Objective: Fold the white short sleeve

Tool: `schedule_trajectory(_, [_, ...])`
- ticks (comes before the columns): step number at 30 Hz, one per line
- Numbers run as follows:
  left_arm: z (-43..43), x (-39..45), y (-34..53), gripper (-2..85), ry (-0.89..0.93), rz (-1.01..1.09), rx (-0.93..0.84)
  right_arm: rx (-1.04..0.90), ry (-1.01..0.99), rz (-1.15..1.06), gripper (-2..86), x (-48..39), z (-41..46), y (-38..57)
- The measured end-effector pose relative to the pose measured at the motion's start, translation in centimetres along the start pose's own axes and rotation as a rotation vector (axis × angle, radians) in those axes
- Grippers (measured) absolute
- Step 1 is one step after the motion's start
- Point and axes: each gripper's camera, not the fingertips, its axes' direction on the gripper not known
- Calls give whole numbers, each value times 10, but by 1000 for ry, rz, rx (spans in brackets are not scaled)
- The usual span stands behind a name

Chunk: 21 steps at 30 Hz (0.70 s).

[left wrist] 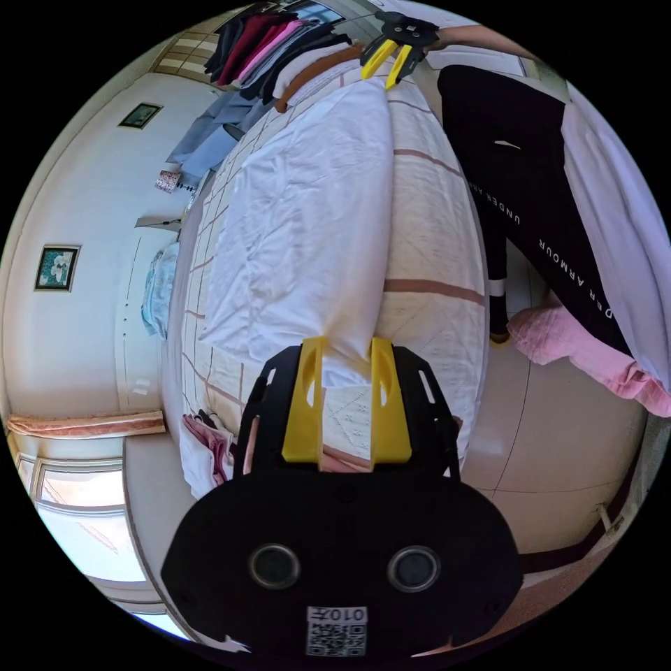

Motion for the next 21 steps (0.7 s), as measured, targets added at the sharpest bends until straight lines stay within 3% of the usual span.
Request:
schedule_trajectory(7, [26, -45, -1, 73, 170, -85, 38, 6, -54, -73, 96, 13, 12, -5])
schedule_trajectory(16, [53, -93, 0, 47, 306, -134, 45, 73, -227, -2, 45, 62, 19, -4])
schedule_trajectory(21, [45, -119, -2, 40, 298, -116, 28, 109, -220, 40, 33, 87, 1, -9])
